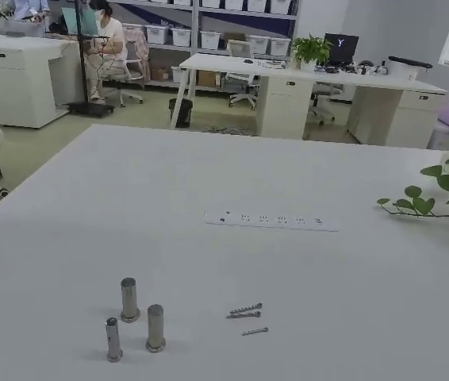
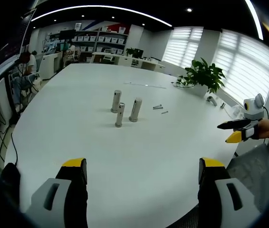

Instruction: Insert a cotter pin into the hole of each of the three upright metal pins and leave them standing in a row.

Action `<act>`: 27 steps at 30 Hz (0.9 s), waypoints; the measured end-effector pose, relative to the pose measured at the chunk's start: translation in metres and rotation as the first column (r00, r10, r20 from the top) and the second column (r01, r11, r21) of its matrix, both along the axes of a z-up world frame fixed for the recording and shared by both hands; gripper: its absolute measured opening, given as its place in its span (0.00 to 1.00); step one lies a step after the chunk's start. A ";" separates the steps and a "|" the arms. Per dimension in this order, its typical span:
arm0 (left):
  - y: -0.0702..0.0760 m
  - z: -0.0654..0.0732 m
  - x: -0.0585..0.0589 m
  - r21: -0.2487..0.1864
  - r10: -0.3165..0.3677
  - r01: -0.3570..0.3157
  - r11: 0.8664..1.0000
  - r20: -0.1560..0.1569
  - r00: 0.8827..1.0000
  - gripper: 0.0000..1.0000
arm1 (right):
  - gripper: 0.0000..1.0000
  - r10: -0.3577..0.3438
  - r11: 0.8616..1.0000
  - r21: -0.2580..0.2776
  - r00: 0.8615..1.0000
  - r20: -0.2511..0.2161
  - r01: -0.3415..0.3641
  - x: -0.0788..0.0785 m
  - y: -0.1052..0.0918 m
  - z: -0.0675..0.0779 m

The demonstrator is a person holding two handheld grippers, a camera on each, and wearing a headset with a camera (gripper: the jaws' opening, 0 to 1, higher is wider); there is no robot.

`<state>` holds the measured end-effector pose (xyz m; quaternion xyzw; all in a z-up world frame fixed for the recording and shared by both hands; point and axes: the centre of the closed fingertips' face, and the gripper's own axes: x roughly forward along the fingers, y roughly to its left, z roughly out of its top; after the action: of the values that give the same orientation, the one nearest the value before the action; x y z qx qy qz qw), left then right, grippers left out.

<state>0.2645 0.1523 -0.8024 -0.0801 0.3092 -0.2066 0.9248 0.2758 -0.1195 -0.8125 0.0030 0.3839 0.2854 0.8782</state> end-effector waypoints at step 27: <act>-0.003 -0.001 -0.005 -0.017 -0.010 0.010 1.000 -0.021 1.000 0.99 | 0.99 -0.001 1.000 -0.013 1.000 -0.009 0.001 -0.002 -0.001 0.002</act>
<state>0.2598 0.1495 -0.8032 -0.0884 0.3176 -0.2131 0.9197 0.2738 -0.1204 -0.8105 -0.0013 0.3898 0.2822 0.8766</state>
